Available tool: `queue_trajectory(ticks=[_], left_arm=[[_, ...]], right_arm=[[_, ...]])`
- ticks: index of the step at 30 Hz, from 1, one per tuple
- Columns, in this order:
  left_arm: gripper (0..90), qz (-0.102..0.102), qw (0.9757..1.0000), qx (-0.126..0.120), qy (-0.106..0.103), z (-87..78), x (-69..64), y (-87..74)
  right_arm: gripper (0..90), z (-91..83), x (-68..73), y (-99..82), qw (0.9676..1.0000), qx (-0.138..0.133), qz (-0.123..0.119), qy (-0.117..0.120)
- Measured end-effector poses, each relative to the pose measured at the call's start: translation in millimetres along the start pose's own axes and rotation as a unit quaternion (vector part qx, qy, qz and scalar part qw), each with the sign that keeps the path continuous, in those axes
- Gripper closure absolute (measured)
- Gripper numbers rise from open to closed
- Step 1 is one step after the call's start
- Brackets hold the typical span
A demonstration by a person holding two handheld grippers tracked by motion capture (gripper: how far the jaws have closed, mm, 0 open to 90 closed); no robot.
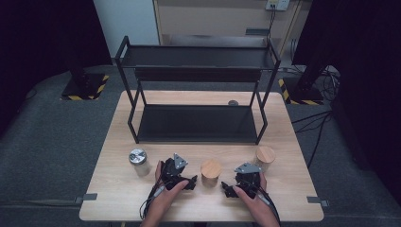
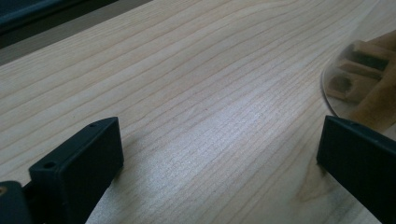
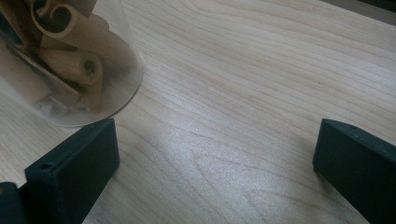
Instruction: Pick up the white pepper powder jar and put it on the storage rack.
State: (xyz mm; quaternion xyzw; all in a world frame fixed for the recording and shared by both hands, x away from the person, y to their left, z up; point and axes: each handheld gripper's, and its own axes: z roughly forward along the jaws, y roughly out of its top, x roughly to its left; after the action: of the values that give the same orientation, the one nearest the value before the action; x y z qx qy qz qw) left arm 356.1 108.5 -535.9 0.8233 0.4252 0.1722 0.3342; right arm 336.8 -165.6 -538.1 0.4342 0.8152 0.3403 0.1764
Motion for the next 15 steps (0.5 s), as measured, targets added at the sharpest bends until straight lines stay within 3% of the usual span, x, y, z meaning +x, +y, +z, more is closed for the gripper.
queue_trajectory(ticks=[15], left_arm=[[1.8,0.005,0.9999,-0.009,0.0,-11.5,-1.7,-1.3]], right_arm=[[0.4,0.0,0.0,0.1,1.0,0.0,0.0,0.0]])
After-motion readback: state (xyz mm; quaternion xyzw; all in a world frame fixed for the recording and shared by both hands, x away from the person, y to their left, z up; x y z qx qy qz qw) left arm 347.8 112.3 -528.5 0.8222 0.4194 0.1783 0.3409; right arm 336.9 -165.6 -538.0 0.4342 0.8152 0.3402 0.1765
